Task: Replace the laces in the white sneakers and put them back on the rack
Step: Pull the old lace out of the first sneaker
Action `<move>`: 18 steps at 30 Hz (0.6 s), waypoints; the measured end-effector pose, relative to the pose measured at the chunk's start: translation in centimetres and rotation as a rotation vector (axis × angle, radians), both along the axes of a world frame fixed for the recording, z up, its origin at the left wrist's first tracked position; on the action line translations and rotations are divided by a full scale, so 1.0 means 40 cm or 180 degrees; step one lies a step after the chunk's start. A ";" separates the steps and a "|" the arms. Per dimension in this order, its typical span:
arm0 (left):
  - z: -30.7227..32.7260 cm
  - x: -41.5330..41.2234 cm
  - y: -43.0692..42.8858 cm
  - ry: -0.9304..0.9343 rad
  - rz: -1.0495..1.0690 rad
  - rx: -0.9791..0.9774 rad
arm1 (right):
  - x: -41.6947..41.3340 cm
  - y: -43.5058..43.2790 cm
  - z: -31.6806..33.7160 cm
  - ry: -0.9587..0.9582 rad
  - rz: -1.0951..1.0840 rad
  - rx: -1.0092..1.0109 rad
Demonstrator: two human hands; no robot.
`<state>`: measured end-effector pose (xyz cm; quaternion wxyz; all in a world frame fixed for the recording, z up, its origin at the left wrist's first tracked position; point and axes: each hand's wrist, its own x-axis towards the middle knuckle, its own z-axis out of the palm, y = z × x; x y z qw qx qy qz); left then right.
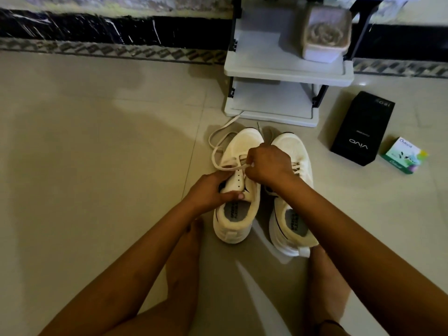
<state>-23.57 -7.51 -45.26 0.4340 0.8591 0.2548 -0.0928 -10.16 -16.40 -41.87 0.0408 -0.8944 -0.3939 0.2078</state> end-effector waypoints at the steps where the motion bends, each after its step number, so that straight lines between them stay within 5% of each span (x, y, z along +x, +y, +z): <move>1: 0.000 0.000 0.000 0.0014 0.0001 -0.0003 | 0.000 0.002 -0.002 -0.0015 -0.0002 0.0048; 4: 0.004 0.001 0.002 0.0053 -0.0048 -0.0009 | 0.017 0.002 0.001 0.0449 -0.0136 0.0401; 9: 0.000 -0.002 0.009 0.0125 -0.0070 0.0029 | 0.034 -0.013 0.074 0.2447 -0.0883 0.1715; 11: 0.002 0.000 0.006 0.0124 -0.0093 0.0068 | 0.035 -0.009 0.071 0.2291 -0.0877 0.1598; 15: 0.005 0.002 -0.002 0.0028 -0.0067 0.0045 | 0.017 -0.008 0.017 0.0669 0.0006 -0.0249; 18: 0.006 0.003 -0.004 -0.0066 -0.0037 -0.0015 | -0.006 -0.004 0.000 0.0222 0.0073 -0.0287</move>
